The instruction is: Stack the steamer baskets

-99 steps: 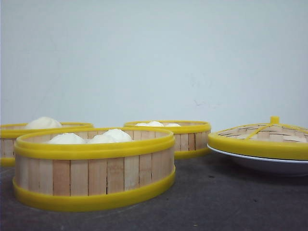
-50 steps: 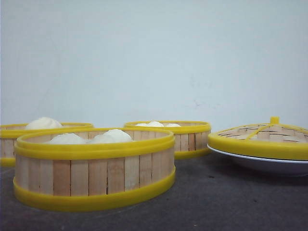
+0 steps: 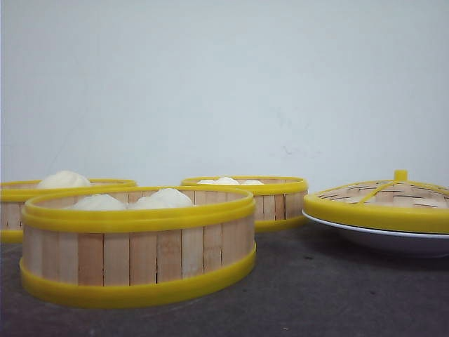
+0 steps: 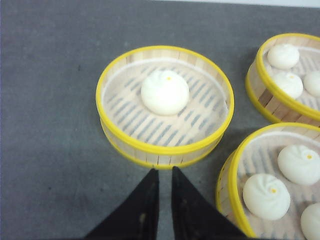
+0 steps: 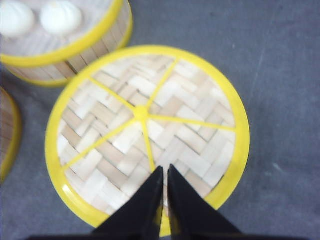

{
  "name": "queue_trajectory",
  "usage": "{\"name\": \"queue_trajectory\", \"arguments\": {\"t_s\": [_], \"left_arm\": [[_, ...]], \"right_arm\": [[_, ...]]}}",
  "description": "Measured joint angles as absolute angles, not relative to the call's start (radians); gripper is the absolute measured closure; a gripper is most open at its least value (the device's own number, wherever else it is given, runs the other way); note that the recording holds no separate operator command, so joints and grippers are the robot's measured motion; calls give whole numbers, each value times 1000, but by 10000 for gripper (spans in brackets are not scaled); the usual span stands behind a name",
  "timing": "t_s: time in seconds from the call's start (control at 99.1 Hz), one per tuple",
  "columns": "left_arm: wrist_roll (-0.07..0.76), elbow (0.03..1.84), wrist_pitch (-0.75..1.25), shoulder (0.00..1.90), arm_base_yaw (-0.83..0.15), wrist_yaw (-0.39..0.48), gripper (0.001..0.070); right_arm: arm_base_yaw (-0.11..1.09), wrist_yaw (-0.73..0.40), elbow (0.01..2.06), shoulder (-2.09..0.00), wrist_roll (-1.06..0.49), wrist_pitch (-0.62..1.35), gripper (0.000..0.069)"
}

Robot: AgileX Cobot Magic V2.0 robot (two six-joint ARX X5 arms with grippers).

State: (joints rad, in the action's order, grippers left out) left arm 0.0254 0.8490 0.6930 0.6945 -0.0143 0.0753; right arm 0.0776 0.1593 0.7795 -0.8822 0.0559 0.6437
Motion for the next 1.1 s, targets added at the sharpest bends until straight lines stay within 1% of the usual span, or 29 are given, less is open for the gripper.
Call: {"name": "queue_trajectory", "arguments": {"t_s": [0.05,0.091,0.131,0.212,0.242,0.282,0.333,0.444,0.595,0.696,0.898,1.1], "left_arm": [[26,849,702,700,-14,75,667],[26,849,710,702,-14,76,623],[26,849,714,702,-14,79,552],[26,849,714,701,-14,93,373],[27,849,715,701,-14,106,318],[30,849,715,701,-14,121,269],[36,849,715,701,-14,140,237],[41,849,715,701,-14,156,216],[42,849,715,701,-14,156,210],[42,849,715,701,-14,156,210],[42,849,715,701,-14,157,210],[42,849,715,701,-14,157,209]], "right_arm": [[78,159,780,-883,52,645,672],[78,159,780,-883,49,645,630],[78,159,780,-883,48,646,546],[78,159,780,-883,48,646,315],[78,159,780,-883,48,646,246],[78,158,780,-883,48,647,184],[78,158,780,-883,48,648,145],[78,158,780,-883,49,646,118],[95,159,781,-888,66,595,114],[123,168,815,-936,84,585,114],[186,182,973,-1149,92,569,114],[229,182,1182,-1445,94,565,115]]}}
